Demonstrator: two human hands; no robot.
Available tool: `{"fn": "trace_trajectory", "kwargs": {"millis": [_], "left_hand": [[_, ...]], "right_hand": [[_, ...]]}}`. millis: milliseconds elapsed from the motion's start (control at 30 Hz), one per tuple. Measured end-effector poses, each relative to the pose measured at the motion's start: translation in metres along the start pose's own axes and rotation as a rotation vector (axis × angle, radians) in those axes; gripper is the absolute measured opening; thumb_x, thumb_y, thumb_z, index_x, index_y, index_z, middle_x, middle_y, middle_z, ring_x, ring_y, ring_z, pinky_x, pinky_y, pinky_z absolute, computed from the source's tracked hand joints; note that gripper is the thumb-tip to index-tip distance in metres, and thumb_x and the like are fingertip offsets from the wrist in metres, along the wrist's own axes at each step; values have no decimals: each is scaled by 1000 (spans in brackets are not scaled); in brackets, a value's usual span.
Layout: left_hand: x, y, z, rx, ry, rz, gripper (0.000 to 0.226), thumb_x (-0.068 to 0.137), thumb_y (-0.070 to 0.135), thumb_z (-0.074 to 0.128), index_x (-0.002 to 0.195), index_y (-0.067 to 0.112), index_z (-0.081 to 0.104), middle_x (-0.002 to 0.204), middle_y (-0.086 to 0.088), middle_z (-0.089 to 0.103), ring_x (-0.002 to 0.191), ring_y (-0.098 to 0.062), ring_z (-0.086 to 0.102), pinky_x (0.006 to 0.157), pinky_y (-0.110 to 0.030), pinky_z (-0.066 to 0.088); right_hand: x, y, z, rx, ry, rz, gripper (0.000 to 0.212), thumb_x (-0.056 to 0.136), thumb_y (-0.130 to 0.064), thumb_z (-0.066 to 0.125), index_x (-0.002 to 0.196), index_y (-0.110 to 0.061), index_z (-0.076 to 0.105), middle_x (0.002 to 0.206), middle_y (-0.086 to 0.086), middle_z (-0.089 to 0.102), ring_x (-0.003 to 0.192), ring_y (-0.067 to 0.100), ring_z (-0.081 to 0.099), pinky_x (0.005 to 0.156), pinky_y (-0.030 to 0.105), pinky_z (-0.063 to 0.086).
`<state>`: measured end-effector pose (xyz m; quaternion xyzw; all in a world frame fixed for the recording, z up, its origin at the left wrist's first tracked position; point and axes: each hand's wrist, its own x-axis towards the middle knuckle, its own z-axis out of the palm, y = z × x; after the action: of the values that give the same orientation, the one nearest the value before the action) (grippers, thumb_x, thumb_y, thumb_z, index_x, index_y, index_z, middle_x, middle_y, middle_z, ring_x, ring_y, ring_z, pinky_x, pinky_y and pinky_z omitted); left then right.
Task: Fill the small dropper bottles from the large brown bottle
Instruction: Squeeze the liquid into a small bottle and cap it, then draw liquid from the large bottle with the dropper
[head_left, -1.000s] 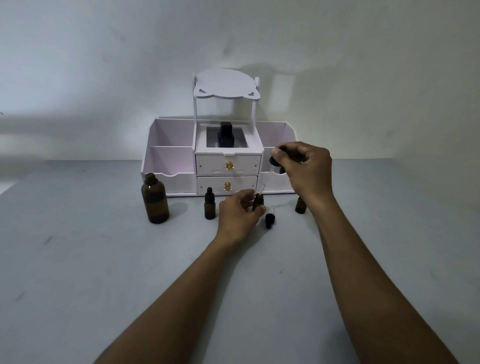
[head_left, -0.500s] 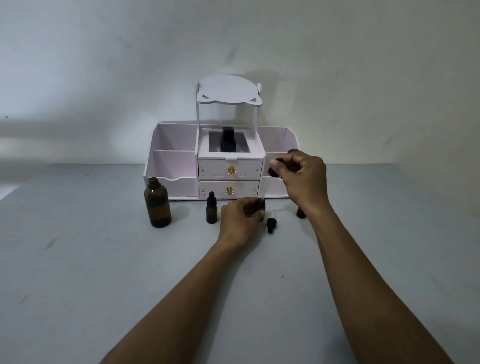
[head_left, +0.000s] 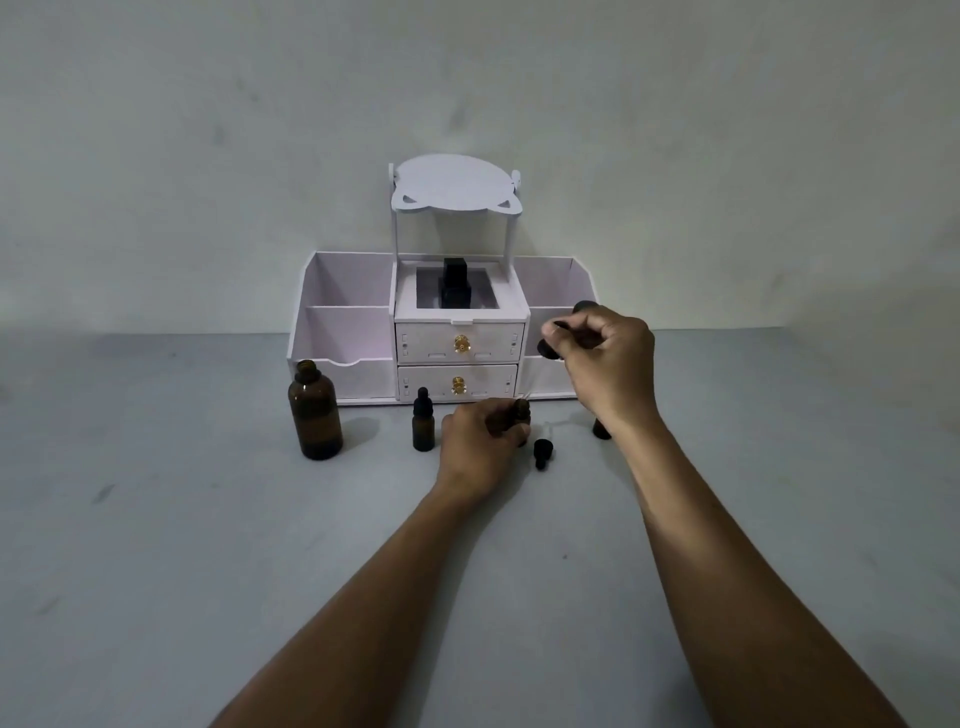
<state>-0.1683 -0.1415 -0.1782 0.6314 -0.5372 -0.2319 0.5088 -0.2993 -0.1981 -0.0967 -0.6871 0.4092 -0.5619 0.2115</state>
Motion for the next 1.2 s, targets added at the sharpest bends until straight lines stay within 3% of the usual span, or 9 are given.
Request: {"fn": "trace_trajectory", "kwargs": {"millis": [167, 300, 500, 600, 733, 833, 967, 1067, 1200], "left_hand": [[-3, 1, 0, -22, 4, -11, 37, 85, 18, 78, 122, 16, 71, 107, 3, 75, 91, -2, 66, 81, 0, 45], [-10, 0, -5, -65, -32, -42, 57, 86, 26, 78, 138, 16, 58, 124, -2, 68, 110, -12, 64, 100, -25, 51], [-39, -2, -52, 55, -41, 73, 58, 89, 29, 74, 143, 24, 52, 129, 6, 64, 108, -3, 60, 84, -10, 49], [-53, -1, -90, 36, 128, 188, 45, 88, 21, 75, 132, 23, 63, 113, 10, 70, 95, -1, 68, 76, -8, 53], [-57, -12, -138, 22, 514, 253, 24, 86, 4, 73, 106, 17, 74, 89, 5, 74, 72, -7, 69, 70, -15, 55], [-52, -32, -165, 25, 659, 179, 24, 85, 6, 72, 106, 18, 73, 91, 3, 74, 81, -7, 71, 80, -22, 58], [-43, -56, -186, -77, 506, -33, 51, 79, 27, 81, 127, 18, 66, 109, 1, 74, 101, -7, 69, 95, -29, 55], [-37, -64, -191, -125, 355, -83, 71, 68, 39, 78, 133, 15, 63, 121, 0, 71, 109, -2, 65, 101, -31, 53], [-28, -72, -194, -130, 218, -60, 70, 64, 43, 80, 128, 17, 67, 119, 5, 73, 117, -7, 65, 102, -38, 53]], "right_hand": [[-2, -4, -1, 22, 20, 9, 13, 82, -21, 79, 88, -9, 78, 81, 4, 76, 75, 13, 74, 75, 22, 57], [-4, -17, -5, 50, 48, -34, 14, 83, -23, 79, 90, -11, 79, 80, -1, 76, 74, 11, 73, 73, 26, 59], [-5, -47, -6, 192, 14, -107, 9, 85, -19, 78, 92, -14, 78, 84, 0, 77, 76, 15, 72, 73, 30, 58], [-5, -70, 8, 337, -46, -135, 8, 86, -15, 77, 93, -12, 77, 83, 1, 76, 78, 14, 74, 76, 24, 56], [-6, -98, 39, 470, -103, -134, 8, 86, -10, 77, 93, -9, 76, 76, -10, 75, 72, 1, 70, 72, 16, 55], [-7, -112, 65, 542, -121, -114, 6, 86, -6, 75, 88, -12, 75, 71, -11, 75, 70, 5, 71, 73, 29, 61], [-11, -115, 103, 588, -125, -53, 4, 86, -8, 76, 90, -8, 76, 72, -7, 75, 69, 9, 71, 71, 28, 57], [-14, -112, 123, 589, -118, -22, 7, 84, -12, 78, 91, -10, 77, 77, -5, 76, 76, 13, 73, 80, 33, 60], [-14, -107, 135, 538, -127, -32, 6, 85, -12, 78, 91, -11, 76, 79, -3, 75, 74, 10, 73, 80, 30, 60]]}}
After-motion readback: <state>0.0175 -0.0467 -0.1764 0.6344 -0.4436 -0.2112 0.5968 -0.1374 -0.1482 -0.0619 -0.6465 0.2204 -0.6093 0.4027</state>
